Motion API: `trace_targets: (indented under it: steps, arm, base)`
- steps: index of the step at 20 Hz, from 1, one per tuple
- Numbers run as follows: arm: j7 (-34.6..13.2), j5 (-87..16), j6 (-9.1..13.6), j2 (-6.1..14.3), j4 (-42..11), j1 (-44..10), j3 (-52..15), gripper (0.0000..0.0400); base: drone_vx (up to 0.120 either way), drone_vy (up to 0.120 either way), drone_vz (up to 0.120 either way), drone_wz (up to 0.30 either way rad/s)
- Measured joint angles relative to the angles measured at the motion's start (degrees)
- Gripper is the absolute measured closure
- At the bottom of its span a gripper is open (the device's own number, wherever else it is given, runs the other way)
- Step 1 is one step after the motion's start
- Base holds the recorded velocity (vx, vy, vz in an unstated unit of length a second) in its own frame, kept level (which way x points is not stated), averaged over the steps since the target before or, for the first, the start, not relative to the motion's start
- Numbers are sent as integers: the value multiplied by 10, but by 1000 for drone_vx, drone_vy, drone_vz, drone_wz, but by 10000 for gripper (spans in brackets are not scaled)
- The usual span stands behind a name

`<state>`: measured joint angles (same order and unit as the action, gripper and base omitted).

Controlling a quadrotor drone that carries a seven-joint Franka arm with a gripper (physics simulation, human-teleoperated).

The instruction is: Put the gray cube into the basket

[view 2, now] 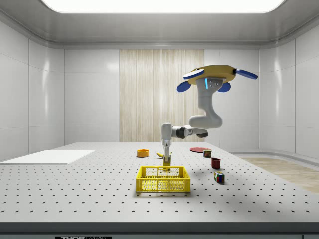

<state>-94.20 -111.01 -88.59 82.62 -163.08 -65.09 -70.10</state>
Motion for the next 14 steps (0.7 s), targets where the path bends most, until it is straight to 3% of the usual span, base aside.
trace_targets:
  steps: [5, 10, 14]
  arm:
    - [-1, 1, -3, 3, 0, -1, -1, 150]
    - [-2, 2, -5, 5, 0, -2, -1, 150]
    - [-2, -7, -12, 8, 4, -4, 10, 150]
  base:
    - [0, 120, -120, 0]
    - [104, 120, 0, 0]
    - [0, 0, 0, 0]
